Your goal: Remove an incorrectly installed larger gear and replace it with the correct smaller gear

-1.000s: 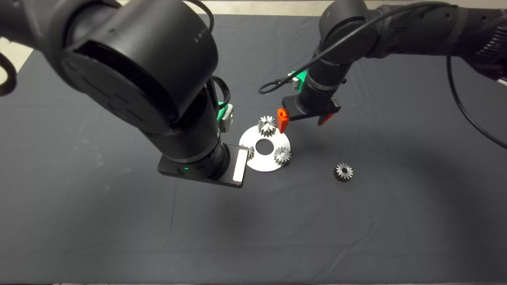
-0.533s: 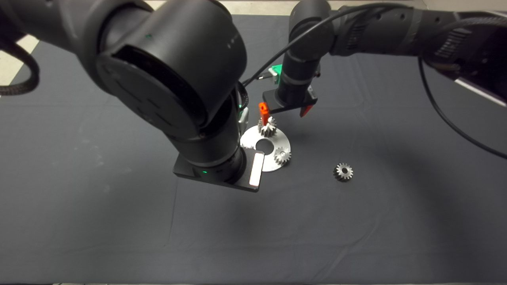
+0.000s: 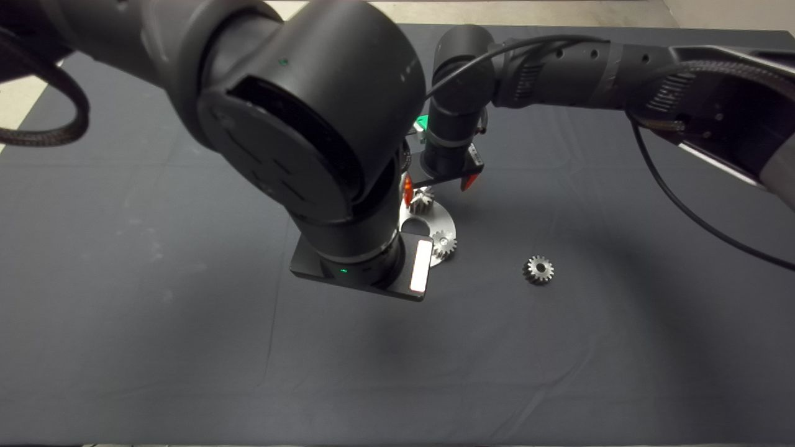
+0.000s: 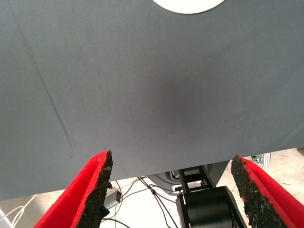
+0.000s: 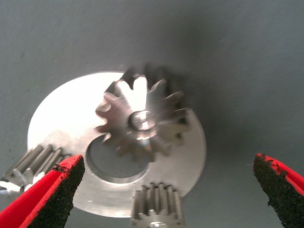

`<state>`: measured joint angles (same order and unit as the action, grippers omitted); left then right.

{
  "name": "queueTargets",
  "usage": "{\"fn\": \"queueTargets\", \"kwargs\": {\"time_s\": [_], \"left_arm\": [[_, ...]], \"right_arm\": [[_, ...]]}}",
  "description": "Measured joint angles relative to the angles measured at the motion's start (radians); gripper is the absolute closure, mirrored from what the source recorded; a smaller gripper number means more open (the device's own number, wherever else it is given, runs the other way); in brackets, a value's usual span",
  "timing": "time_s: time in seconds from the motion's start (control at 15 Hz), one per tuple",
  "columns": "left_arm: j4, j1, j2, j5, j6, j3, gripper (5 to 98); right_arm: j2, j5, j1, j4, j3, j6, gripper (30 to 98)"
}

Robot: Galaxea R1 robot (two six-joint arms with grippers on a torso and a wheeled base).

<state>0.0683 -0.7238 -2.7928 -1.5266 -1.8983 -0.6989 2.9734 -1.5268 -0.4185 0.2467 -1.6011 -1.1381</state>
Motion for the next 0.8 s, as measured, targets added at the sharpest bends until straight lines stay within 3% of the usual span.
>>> {"fn": "queueTargets", "kwargs": {"time_s": [0.8], "left_arm": [[0.033, 0.000, -0.050, 0.001, 0.000, -0.047, 40.1]], "right_arm": [[0.013, -0.003, 0.072, 0.074, -0.036, 0.042, 34.5]]}}
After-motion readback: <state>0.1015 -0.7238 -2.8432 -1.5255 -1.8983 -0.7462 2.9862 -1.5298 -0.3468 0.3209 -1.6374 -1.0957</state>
